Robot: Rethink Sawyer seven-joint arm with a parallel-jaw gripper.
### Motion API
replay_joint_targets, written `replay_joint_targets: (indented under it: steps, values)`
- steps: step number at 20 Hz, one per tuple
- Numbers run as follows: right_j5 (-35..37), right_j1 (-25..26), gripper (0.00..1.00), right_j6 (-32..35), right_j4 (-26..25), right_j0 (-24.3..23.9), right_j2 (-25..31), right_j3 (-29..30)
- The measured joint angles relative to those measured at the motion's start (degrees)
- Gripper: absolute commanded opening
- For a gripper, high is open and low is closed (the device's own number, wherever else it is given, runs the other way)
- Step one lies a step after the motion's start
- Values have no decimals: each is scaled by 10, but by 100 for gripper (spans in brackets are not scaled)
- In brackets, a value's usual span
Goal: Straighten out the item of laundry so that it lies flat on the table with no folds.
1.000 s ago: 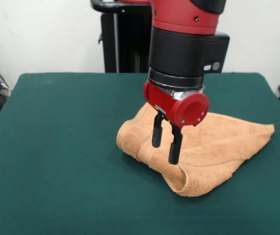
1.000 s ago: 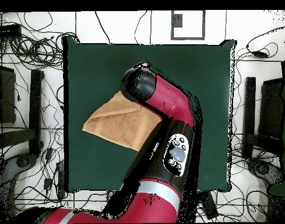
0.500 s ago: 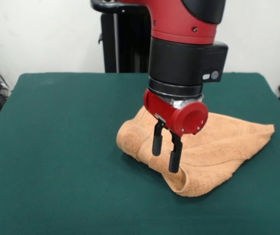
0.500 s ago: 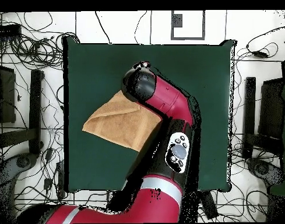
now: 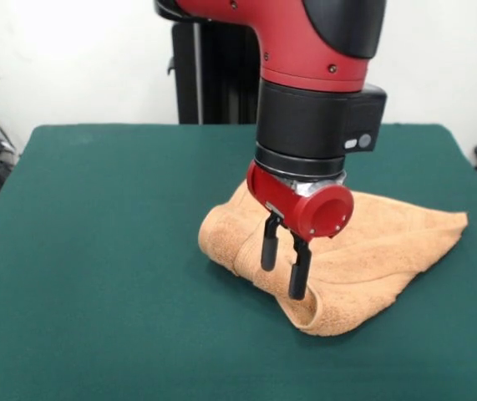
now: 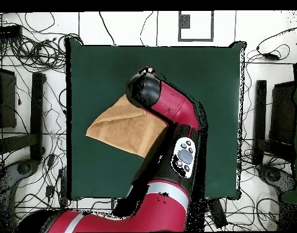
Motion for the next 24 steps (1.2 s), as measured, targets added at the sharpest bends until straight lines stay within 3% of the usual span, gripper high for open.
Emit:
replay_joint_targets:
  steps: [24]
  values:
    - [-17,-32,100,0,-3,-29,46,78]
